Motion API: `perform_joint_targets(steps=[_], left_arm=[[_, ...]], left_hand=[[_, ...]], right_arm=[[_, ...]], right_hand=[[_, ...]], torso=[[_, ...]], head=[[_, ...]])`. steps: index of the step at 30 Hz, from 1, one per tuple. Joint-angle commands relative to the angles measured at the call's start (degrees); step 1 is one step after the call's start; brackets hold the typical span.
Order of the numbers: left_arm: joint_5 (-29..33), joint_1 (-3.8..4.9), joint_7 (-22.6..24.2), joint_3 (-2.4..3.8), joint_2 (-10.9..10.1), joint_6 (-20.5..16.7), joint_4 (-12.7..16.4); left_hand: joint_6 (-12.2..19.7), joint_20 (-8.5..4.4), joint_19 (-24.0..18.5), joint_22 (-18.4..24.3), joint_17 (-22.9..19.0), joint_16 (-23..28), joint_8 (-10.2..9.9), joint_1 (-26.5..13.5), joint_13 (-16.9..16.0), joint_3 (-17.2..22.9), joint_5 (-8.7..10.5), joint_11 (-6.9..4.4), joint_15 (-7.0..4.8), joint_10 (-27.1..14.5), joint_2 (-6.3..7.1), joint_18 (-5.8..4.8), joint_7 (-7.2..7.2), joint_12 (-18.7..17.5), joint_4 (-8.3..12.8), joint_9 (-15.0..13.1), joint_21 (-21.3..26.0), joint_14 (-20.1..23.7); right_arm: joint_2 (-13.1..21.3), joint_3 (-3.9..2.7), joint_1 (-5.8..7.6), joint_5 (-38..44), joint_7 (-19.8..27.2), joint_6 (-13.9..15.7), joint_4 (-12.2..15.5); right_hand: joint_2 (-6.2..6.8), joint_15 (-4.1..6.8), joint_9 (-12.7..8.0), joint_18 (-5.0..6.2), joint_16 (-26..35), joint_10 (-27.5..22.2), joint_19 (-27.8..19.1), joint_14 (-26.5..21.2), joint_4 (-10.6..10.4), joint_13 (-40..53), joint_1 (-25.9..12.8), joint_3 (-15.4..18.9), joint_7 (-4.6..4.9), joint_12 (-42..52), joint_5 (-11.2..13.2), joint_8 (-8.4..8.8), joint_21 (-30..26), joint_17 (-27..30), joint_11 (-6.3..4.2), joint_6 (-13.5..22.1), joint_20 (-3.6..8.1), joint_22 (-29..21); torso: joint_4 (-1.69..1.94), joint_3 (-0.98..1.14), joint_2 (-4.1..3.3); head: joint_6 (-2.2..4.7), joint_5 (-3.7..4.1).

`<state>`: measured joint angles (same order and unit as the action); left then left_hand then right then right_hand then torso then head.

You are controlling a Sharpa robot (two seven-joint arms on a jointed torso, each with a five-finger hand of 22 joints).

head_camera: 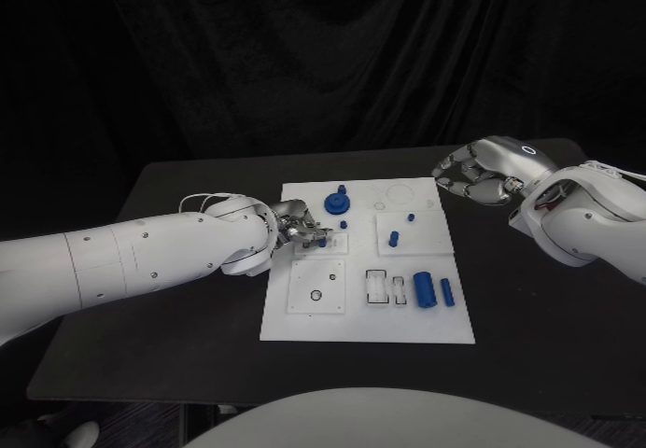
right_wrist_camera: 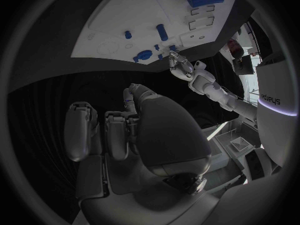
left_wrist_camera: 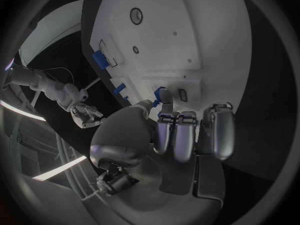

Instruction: Assemble the parts on the task board

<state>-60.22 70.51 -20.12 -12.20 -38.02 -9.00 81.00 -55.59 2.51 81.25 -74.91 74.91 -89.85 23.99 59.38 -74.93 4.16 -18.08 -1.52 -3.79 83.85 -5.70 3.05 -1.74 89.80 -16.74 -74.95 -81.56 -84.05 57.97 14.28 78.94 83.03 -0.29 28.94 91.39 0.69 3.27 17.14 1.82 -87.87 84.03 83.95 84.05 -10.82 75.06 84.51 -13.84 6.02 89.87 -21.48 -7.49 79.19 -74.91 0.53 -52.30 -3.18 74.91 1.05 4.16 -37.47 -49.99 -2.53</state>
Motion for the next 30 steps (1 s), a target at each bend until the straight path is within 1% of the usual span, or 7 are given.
perform_joint_targets(steps=[1, 5, 9, 16, 22, 27, 30], left_arm=[[-0.04, -0.07, 1.19, 0.05, -0.67, -3.68, 1.15], [-1.77, 0.11, 0.86, 0.06, -2.26, -5.64, 3.1], [-3.09, 1.24, 0.2, 0.07, -3.77, -6.17, 4.84], [-4.21, 5.68, -1.38, 0.07, -5.31, -4.58, 6.5], [-4.4, 8.59, -3.85, 0.07, -4.85, 0.2, 4.56], [-4.44, 9.24, -5.12, 0.07, -3.47, 3.32, 1.56], [-4.45, 9.42, -5.56, 0.07, -2.47, 4.72, -0.42]], left_hand=[[0.21, -0.25, 0.21, -7.59, 15.09, -0.15, 0.34, -0.51, -15.07, -0.57, 0.94, -0.43, -0.52, 6.15, 0.37, -0.01, 0.17, 0.2, 0.07, -1.65, 0.03, -5.95], [0.35, -0.32, 0.64, -7.96, 15.09, -0.15, 0.66, -0.2, -15.07, -0.94, 1.2, -0.51, -0.6, 6.15, 1.0, -0.13, 0.26, 0.2, 0.23, -1.64, -0.33, -5.95], [0.53, -0.39, 0.79, -8.08, 15.09, -0.15, 0.84, 0.4, -15.07, -1.07, 0.68, -0.59, -0.68, 6.15, 1.37, -0.16, 0.34, 0.2, 0.26, -1.6, -0.41, -5.95], [2.05, -0.48, 1.06, -8.33, 15.09, -0.15, 0.71, 2.52, -15.07, -0.98, 0.19, -0.55, -0.71, 6.15, 1.85, -0.23, 0.2, 0.2, 0.37, -1.58, -0.55, -5.95], [3.06, -0.44, 1.42, -8.67, 15.09, -0.15, 0.52, 4.34, -15.07, -0.78, 0.0, -0.44, -0.65, 6.15, 2.09, -0.34, 0.03, 0.2, 0.47, -1.5, -0.81, -5.95], [3.49, -0.35, 1.62, -8.86, 15.09, -0.15, 0.17, 4.42, -15.07, -1.02, 1.55, -0.26, -0.52, 6.15, 1.87, -0.4, -0.23, 0.2, 0.17, -1.43, -0.93, -5.95], [3.46, -0.25, 1.75, -8.98, 15.09, -0.15, 0.04, 4.13, -15.07, -1.37, 3.33, -0.14, -0.41, 6.15, 1.56, -0.42, -0.35, 0.2, 0.1, -1.43, -0.98, -5.95]], right_arm=[[0.22, -0.04, -0.14, 0.11, -0.9, -0.21, 0.13], [0.47, -0.04, -0.14, 0.11, -0.98, -0.21, 0.17], [0.61, -0.04, -0.14, 0.11, -1.1, -0.16, 0.23], [0.6, -0.04, -0.13, 0.11, -1.15, -0.23, 0.21], [0.44, -0.04, -0.13, 0.1, -1.18, -0.46, 0.13], [0.37, -0.04, -0.13, 0.1, -1.06, -0.51, 0.06], [0.43, -0.04, -0.14, 0.1, -0.99, -0.51, 0.13]], right_hand=[[-0.31, -0.22, -0.06, 0.91, 0.23, 5.97, 0.85, 5.13, -0.05, 14.94, 0.27, -0.39, 0.01, 0.13, -0.27, 0.25, -0.13, -12.83, 0.01, -0.17, -0.16, 11.47], [-0.32, -0.21, -0.05, 0.94, 0.29, 5.97, 0.8, 5.11, -0.03, 14.94, 0.25, -0.41, 0.01, 0.13, -0.27, 0.26, -0.24, -12.78, 0.0, -0.18, -0.15, 11.44], [-0.32, -0.21, -0.06, 0.94, 0.34, 5.97, 0.8, 5.09, -0.02, 14.94, 0.23, -0.43, 0.01, 0.13, -0.27, 0.27, -0.23, -12.74, 0.0, -0.17, -0.14, 11.44], [-0.31, -0.19, -0.07, 0.94, 0.34, 5.97, 0.79, 5.1, 0.0, 14.94, 0.19, -0.46, 0.0, 0.13, -0.27, 0.31, -0.27, -12.74, -0.02, -0.13, -0.12, 11.43], [-0.31, -0.19, -0.07, 0.94, 0.34, 5.97, 0.79, 5.1, 0.0, 14.94, 0.19, -0.46, 0.0, 0.13, -0.27, 0.31, -0.27, -12.74, -0.02, -0.13, -0.12, 11.43], [-0.34, -0.17, -0.08, 0.93, 0.35, 5.97, 0.8, 5.09, 0.03, 14.94, 0.15, -0.53, -0.02, 0.13, -0.27, 0.37, -0.24, -12.72, -0.04, -0.09, -0.1, 11.44], [-0.34, -0.16, -0.08, 0.94, 0.33, 5.97, 0.79, 5.1, 0.04, 14.94, 0.15, -0.55, -0.02, 0.13, -0.28, 0.38, -0.28, -12.74, -0.05, -0.08, -0.1, 11.43]], torso=[[-0.01, -0.02, -0.04], [-0.03, -0.05, -0.05], [-0.02, -0.08, -0.07], [-0.1, -0.07, -0.03], [-0.08, 0.06, -0.1], [0.09, -0.06, -0.29], [-0.05, -0.02, -0.43]], head=[[-0.01, 0.13], [-0.01, 0.09], [-0.01, -0.05], [-0.01, -0.25], [-0.01, -0.59], [-0.01, -0.77], [-0.01, -0.99]])
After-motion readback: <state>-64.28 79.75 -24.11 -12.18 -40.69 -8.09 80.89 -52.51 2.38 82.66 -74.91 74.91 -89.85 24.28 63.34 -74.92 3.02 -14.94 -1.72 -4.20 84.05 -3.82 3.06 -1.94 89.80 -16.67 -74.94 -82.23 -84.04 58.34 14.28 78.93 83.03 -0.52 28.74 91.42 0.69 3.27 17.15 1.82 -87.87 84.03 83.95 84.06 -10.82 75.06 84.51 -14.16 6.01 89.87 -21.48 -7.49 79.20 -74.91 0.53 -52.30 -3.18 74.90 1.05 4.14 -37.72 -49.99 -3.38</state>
